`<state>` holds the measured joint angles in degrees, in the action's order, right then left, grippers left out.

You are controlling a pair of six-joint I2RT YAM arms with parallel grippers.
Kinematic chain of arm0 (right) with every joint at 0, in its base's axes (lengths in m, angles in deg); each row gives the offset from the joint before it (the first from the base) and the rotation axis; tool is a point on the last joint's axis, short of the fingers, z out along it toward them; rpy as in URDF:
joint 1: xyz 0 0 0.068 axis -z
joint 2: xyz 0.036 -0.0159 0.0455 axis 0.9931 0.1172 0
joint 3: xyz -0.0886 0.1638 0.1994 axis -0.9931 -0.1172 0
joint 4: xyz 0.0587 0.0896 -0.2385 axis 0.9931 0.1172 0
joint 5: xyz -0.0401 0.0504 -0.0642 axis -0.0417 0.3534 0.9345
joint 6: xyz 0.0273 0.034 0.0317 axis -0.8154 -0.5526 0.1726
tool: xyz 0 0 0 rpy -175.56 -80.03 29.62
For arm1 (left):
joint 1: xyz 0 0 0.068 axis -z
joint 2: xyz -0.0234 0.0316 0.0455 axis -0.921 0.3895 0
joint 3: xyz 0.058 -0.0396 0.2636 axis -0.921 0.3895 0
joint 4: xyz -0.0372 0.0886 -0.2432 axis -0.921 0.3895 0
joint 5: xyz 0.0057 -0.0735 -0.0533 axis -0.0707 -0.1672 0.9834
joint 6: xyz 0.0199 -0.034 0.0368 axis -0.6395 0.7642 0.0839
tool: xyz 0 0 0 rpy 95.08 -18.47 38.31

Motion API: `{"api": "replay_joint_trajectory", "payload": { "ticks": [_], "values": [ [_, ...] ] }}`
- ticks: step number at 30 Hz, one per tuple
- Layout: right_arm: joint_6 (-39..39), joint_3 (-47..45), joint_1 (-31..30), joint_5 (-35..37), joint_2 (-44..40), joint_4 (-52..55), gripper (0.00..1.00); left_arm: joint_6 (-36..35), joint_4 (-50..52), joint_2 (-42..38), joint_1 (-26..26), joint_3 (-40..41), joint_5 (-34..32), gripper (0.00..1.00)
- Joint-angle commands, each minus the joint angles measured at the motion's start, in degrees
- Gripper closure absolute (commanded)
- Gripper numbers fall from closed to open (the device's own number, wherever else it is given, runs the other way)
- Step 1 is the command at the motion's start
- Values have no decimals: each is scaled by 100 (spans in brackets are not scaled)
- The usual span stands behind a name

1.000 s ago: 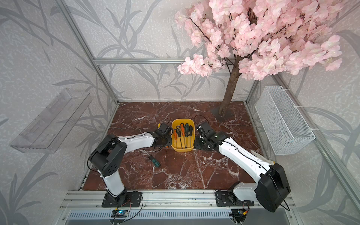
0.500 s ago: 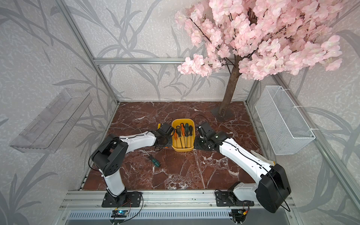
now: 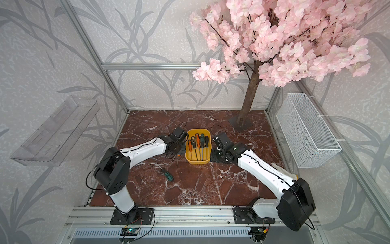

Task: Put the screwdriver on the desktop into the storage box
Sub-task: Pick up the screwdriver from the center of the board, then place the screwdriver in the storage box.

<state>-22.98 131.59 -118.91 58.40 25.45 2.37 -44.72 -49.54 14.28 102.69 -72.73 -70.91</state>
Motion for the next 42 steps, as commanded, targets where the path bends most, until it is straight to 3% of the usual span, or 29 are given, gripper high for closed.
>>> {"api": "replay_joint_trajectory", "payload": {
  "ticks": [1, 8, 16, 27, 42],
  "values": [
    [-10, -41, -32, 91, -189, -29, 54, -79, 229, -245, -3, -524, 37, 92],
    [-10, -67, -22, 116, -271, 0, 54, 111, 214, 171, 28, -1400, 499, 92],
    [25, -196, 24, 197, -521, 95, 54, 428, -433, 854, 183, -1832, 837, 92],
    [64, -423, 246, 156, -826, 205, 54, 649, -757, 2027, 528, -2728, 756, 92],
    [60, -467, 327, 96, -840, 195, 54, 871, -1178, 2488, 658, -2685, 807, 90]
  ]
}}
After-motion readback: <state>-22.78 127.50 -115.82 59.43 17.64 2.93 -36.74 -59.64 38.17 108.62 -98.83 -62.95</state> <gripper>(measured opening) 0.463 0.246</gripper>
